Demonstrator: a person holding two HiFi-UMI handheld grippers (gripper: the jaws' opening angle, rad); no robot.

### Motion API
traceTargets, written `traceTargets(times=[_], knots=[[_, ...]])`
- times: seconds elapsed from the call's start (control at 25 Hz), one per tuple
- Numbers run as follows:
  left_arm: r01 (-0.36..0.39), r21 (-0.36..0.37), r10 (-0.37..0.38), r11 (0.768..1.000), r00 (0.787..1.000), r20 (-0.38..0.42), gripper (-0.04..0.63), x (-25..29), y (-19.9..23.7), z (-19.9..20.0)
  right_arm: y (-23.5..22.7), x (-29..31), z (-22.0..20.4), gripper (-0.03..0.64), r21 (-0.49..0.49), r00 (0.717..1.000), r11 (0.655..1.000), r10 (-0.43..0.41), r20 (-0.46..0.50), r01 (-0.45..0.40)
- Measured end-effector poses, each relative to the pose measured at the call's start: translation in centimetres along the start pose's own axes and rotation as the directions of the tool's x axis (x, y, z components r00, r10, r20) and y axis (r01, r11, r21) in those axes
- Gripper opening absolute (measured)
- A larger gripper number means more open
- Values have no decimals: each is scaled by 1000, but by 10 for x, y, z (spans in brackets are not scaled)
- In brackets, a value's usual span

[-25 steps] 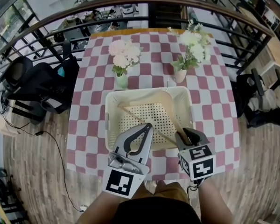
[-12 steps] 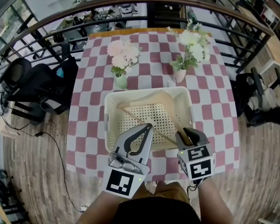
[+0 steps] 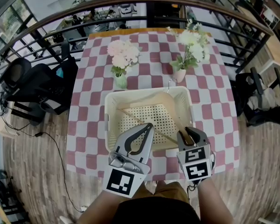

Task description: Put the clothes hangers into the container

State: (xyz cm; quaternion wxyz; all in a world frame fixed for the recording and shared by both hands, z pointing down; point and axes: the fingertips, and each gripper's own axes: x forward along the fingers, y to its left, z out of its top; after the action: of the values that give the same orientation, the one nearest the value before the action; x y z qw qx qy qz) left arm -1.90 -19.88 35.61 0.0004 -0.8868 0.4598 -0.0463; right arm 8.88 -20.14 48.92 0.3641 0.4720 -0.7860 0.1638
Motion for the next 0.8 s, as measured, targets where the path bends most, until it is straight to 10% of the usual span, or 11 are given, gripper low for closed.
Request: traceTargets(times=[0.8], knots=[[8,-7,-8,1000,1000,-8,8,1,1,-3,-1,-1,11,155,-57,997,997,-46,57,49]])
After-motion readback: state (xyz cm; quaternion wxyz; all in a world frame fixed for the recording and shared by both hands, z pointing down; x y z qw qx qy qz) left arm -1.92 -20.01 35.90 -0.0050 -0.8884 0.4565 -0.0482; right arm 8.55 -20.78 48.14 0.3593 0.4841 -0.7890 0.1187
